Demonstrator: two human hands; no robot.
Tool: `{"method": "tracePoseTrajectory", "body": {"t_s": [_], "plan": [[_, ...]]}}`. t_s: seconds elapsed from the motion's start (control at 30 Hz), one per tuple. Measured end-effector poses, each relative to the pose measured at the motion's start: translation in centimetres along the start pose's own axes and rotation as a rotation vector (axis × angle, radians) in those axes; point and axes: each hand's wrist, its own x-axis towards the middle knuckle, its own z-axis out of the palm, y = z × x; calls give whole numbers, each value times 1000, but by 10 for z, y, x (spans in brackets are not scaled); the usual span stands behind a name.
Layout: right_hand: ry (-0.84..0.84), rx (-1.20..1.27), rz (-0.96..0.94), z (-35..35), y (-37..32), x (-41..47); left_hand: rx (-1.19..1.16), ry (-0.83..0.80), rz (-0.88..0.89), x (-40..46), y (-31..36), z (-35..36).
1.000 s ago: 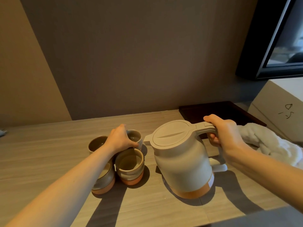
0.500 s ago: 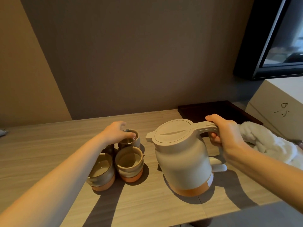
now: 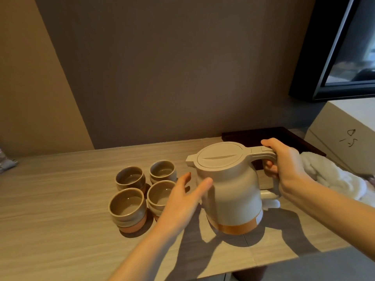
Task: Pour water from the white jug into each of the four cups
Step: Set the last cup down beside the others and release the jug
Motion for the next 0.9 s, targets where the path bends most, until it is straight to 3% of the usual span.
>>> {"method": "tracePoseTrajectory", "body": {"t_s": [0.13, 0.27, 0.9], "plan": [[10, -2, -5, 0, 6, 1, -48, -28, 81, -4, -5, 20], [-13, 32, -18, 1, 14, 7, -36, 80, 144, 0, -9, 34], [-142, 95, 21, 15, 63, 61, 105, 316, 158, 23, -22, 43]]}}
